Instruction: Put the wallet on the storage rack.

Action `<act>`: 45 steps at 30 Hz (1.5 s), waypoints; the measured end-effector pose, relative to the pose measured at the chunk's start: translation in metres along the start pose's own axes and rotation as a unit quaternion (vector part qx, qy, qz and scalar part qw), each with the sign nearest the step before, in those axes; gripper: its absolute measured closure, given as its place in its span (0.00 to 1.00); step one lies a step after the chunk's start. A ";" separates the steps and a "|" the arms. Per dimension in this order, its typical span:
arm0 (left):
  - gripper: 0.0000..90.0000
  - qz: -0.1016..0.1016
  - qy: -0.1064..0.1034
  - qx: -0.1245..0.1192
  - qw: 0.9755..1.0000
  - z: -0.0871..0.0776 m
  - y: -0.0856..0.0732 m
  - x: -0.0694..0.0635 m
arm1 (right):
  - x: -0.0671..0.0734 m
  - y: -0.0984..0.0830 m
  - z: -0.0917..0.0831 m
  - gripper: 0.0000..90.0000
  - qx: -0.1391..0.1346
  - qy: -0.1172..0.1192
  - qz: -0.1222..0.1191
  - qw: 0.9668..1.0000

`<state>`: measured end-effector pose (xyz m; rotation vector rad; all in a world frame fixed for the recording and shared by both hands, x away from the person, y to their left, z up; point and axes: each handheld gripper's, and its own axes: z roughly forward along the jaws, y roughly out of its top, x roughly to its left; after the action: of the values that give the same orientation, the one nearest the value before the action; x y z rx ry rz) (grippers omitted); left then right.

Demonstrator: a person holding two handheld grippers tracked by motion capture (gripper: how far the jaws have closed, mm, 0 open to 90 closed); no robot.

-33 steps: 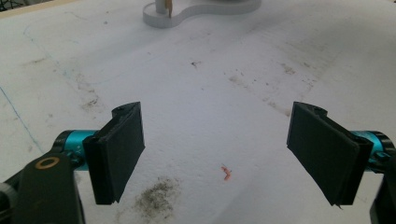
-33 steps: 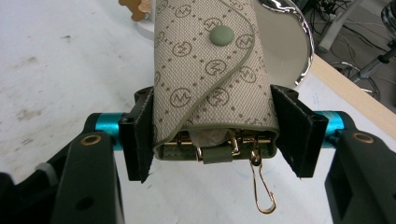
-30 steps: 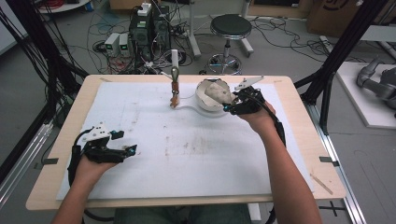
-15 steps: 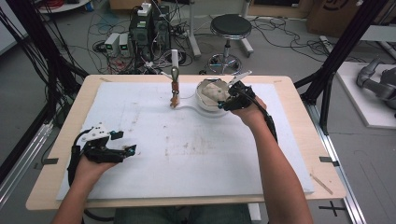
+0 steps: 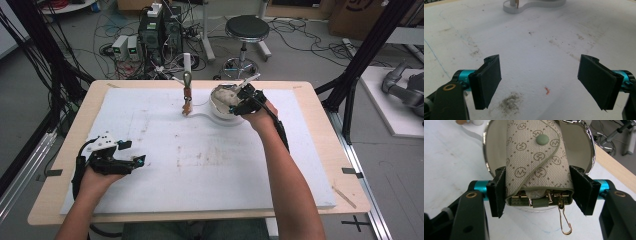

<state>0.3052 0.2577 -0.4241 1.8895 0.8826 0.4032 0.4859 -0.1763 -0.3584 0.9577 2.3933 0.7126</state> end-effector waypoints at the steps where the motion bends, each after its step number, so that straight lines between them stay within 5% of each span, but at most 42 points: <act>1: 0.21 -0.001 0.002 -0.001 1.000 0.000 0.000 0.000 | 0.000 0.000 0.001 0.39 0.000 -0.002 0.004 1.000; 11: 0.21 0.000 0.002 -0.005 1.000 -0.002 0.001 0.000 | 0.005 0.001 -0.006 0.25 -0.037 -0.025 0.009 0.999; 29: 0.21 0.010 -0.005 -0.004 1.000 0.003 0.005 -0.007 | 0.005 -0.019 -0.072 0.23 -0.100 0.021 0.012 0.995; 32: 0.21 0.011 -0.007 -0.007 1.000 0.004 0.006 -0.007 | 0.010 -0.028 -0.081 0.23 -0.128 0.028 0.010 0.991; 45: 0.21 0.013 -0.015 -0.012 1.000 0.013 0.008 -0.008 | 0.018 -0.079 -0.099 0.23 -0.154 0.047 0.021 0.987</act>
<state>0.3106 0.2413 -0.4227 1.8823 0.8308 0.3977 0.3783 -0.2413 -0.3357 0.8629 2.2570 1.1271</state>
